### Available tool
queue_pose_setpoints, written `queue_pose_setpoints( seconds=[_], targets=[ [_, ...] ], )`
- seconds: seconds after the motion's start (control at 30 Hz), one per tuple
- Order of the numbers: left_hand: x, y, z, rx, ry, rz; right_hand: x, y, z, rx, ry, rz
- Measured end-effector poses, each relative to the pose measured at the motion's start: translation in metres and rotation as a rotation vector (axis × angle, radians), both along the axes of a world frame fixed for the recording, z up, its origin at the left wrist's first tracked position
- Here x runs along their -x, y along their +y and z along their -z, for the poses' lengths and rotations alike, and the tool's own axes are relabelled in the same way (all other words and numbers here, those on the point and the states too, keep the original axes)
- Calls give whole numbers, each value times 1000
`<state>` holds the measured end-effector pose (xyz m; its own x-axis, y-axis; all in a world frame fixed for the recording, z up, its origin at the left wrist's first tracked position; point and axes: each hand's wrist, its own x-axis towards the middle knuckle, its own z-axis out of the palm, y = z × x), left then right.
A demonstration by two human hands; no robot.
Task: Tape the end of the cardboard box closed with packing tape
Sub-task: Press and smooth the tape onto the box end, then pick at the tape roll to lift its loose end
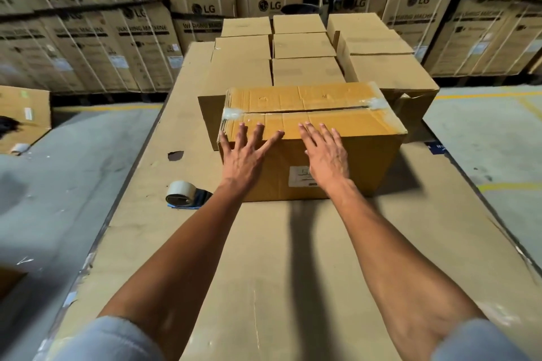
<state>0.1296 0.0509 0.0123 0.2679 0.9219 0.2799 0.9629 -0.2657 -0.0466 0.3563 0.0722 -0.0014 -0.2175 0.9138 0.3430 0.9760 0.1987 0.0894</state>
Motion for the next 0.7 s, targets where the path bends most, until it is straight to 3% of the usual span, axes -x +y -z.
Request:
queue_pose_setpoints(
  seconds=[0.23, 0.47, 0.57, 0.7],
  targets=[
    [5, -1, 4, -21, 16, 51, 13, -11, 3, 3, 47, 15],
    [75, -28, 37, -138, -51, 25, 81, -38, 23, -175, 222, -268],
    [120, -38, 56, -53, -73, -76, 123, -44, 38, -162, 263, -375],
    [185, -46, 81, 100, -39, -148, 181, -46, 62, 21, 290, -443]
  ],
)
